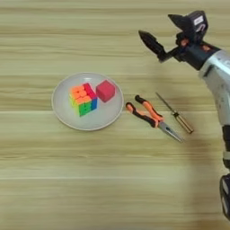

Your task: Move the objects on the table

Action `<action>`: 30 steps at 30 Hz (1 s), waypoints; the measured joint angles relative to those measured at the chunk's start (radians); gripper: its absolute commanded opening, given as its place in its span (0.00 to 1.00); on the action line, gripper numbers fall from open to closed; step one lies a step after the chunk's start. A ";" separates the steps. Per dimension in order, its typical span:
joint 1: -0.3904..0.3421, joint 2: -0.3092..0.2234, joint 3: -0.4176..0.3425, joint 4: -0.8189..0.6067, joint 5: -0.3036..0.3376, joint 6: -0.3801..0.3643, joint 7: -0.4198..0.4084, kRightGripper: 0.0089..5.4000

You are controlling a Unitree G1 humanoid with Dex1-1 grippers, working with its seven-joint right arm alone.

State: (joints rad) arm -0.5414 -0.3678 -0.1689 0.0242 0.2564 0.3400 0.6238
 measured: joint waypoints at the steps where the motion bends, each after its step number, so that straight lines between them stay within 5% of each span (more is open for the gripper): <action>1: 0.000 -0.012 -0.009 -0.014 0.008 0.006 0.007 0.99; 14: 0.031 -0.132 -0.118 -0.141 0.102 0.063 0.037 0.99; 30: 0.082 -0.143 -0.131 -0.140 0.108 0.041 0.047 0.99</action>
State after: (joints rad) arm -0.4595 -0.5110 -0.2999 -0.1163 0.3648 0.3805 0.6707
